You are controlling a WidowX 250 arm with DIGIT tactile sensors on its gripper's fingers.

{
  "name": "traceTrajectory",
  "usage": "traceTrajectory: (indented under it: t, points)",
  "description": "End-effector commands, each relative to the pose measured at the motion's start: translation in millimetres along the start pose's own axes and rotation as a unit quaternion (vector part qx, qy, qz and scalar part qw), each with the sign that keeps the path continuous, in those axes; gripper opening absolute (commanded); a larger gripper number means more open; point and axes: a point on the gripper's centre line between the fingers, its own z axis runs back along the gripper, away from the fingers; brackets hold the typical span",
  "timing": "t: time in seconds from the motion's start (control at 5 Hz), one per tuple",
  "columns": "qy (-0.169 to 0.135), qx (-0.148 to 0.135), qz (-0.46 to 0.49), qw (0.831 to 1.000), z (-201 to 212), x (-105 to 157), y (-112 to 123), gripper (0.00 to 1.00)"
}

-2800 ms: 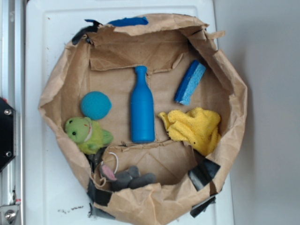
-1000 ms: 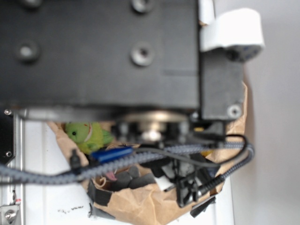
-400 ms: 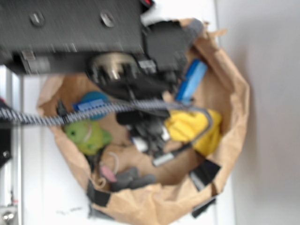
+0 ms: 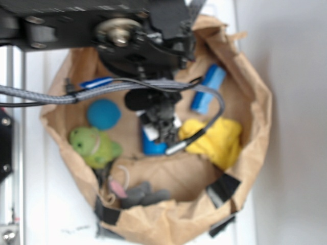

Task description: Grab the blue sponge.

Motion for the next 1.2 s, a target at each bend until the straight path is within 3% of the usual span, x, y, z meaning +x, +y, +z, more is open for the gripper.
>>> traceTrajectory:
  t: [0.0,0.4,0.8,1.0]
  points:
    - [-0.033,0.015,0.041,0.998,-6.5,15.9,-14.9,1.00]
    - [-0.068,0.006,0.068,0.995,-28.8,23.7,-22.7,1.00]
    - [-0.056,0.035,0.086,0.994,-52.7,48.2,-17.7,1.00]
    - [-0.055,0.032,0.090,0.994,-56.4,53.6,-12.6,1.00]
